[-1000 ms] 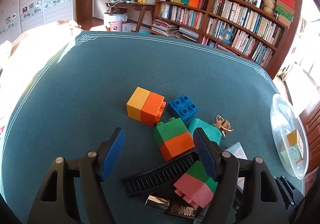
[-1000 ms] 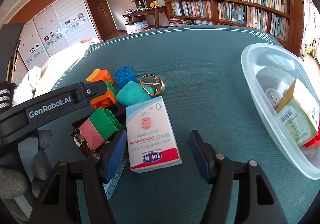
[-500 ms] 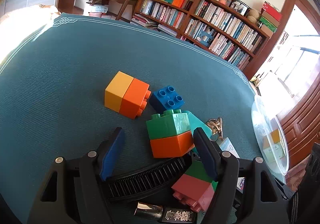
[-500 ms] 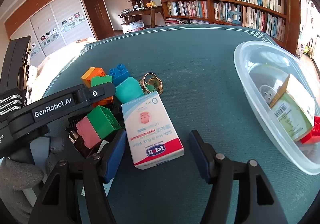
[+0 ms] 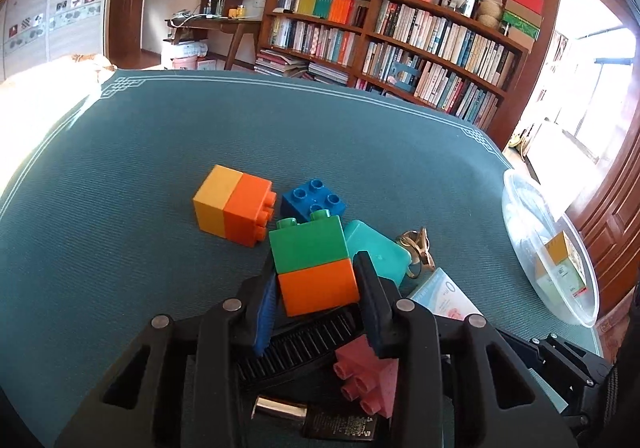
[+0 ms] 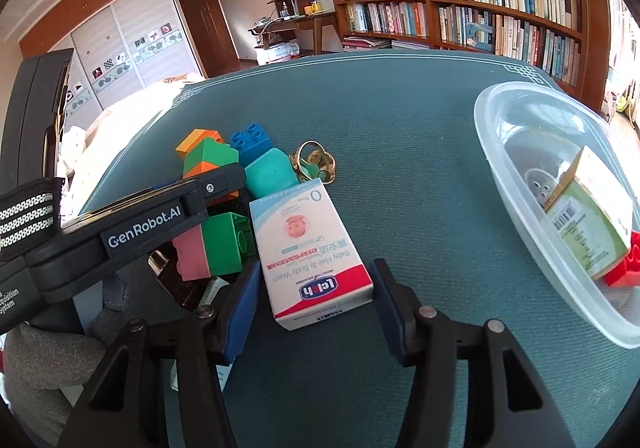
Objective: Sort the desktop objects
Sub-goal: 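Grasp the green-orange block stack with the left tool while the right tool grasps the white box, then carry the block stack and white box into the bowl and open both tools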
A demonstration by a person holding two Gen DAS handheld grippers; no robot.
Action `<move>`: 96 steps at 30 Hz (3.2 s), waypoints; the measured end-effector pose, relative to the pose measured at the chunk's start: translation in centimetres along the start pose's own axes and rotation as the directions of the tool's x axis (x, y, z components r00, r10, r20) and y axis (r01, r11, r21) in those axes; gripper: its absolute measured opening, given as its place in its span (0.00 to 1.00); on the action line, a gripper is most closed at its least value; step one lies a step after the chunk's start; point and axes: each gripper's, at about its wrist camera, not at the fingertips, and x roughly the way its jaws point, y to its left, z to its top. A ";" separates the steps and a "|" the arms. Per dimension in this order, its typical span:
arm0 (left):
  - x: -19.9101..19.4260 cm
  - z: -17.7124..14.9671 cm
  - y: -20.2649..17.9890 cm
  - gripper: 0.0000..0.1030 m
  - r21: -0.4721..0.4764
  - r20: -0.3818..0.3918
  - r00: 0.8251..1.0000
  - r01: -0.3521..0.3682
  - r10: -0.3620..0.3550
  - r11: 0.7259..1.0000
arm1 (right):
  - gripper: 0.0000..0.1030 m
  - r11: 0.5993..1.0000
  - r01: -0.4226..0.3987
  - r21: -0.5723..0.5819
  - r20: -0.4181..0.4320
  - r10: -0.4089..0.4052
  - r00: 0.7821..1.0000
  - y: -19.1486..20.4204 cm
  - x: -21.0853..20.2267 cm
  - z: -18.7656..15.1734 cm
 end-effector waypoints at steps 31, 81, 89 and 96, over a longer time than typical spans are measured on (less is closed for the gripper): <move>-0.5 -0.5 1.0 0.38 -0.041 0.027 1.000 0.009 -0.008 0.999 | 0.50 0.972 -0.193 0.134 0.038 0.190 0.981 -2.6 -2.3 0.5; -3.1 -0.1 -5.0 0.38 0.079 0.074 0.994 0.071 -0.077 0.994 | 0.50 0.902 0.230 0.365 0.344 -0.360 0.867 -12.9 -13.5 3.4; -3.6 0.2 -7.6 0.38 0.118 0.077 0.992 0.087 -0.097 0.989 | 0.50 0.888 0.256 0.383 0.270 -0.372 0.888 -15.5 -11.0 3.4; -3.4 0.8 -11.3 0.38 0.184 0.074 0.988 0.121 -0.136 0.976 | 0.51 0.895 0.249 0.370 0.238 -0.350 0.906 -16.2 -9.7 2.4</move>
